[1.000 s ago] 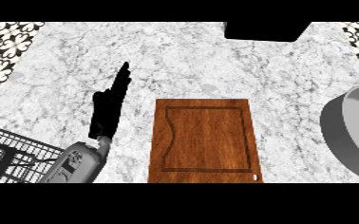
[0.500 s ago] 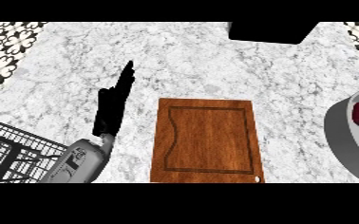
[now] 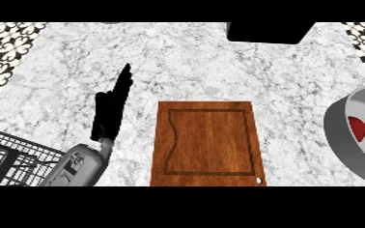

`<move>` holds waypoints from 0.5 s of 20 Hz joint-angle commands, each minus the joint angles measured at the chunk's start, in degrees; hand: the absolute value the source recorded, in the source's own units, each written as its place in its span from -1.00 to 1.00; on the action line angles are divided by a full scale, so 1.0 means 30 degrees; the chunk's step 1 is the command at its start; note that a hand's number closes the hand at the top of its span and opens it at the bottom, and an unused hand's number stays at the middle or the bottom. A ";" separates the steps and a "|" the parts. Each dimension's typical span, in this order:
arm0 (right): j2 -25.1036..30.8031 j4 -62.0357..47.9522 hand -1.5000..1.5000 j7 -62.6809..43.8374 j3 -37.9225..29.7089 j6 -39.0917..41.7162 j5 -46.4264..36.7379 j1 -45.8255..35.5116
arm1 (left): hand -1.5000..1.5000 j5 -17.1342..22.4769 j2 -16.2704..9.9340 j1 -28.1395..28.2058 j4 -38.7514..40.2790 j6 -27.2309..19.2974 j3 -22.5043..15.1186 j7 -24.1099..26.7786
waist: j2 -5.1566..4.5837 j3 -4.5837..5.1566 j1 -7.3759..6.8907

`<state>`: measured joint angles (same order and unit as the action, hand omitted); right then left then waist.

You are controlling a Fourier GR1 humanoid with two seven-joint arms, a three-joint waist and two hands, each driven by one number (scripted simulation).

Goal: Pick the tomato from the cutting board and place it in the pot

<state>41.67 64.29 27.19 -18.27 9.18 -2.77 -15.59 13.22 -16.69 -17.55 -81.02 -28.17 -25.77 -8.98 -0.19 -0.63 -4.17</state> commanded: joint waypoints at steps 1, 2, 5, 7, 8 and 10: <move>-0.0083 -0.1339 -1.00 -0.0046 -0.1744 0.1771 0.2866 -0.1319 | 0.00 -0.0801 -0.4025 0.1901 0.0657 0.0760 0.1255 0.0371 | 0.0081 0.0154 0.0162; -0.0190 -0.1836 -1.00 0.0198 -0.1962 0.1990 0.3176 -0.1309 | 0.00 -0.0578 -0.4280 0.2330 0.0406 0.1043 0.1373 0.0378 | 0.0068 0.0146 0.0033; 0.0806 -0.2758 -1.00 0.0076 -0.2476 0.4004 0.4117 -0.1184 | 0.00 -0.0801 -0.4177 0.2660 0.0382 0.0740 0.1445 0.0552 | 0.0087 0.0163 0.0456; 0.1220 -0.3217 -1.00 -0.0618 -0.2417 0.5360 0.4627 -0.1168 | 0.00 -0.0787 -0.4489 0.2592 -0.0031 0.0833 0.1820 0.0372 | 0.0116 0.0174 0.0455; 0.1713 -0.3943 -1.00 0.0081 -0.2690 0.5832 0.4607 -0.1070 | 0.00 -0.1048 -0.4043 0.3097 -0.0023 0.0717 0.1297 0.0739 | 0.0050 0.0158 0.0459; 0.2043 -0.4529 -1.00 -0.0088 -0.2872 0.7032 0.5145 -0.0905 | 0.00 -0.0696 -0.4297 0.2982 0.0317 0.0976 0.1922 0.0667 | 0.0031 0.0164 0.0498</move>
<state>45.89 54.38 26.55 -25.51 24.43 9.92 -18.71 12.33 -17.23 -15.29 -82.20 -28.54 -24.58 -8.57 0.18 -0.84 -2.13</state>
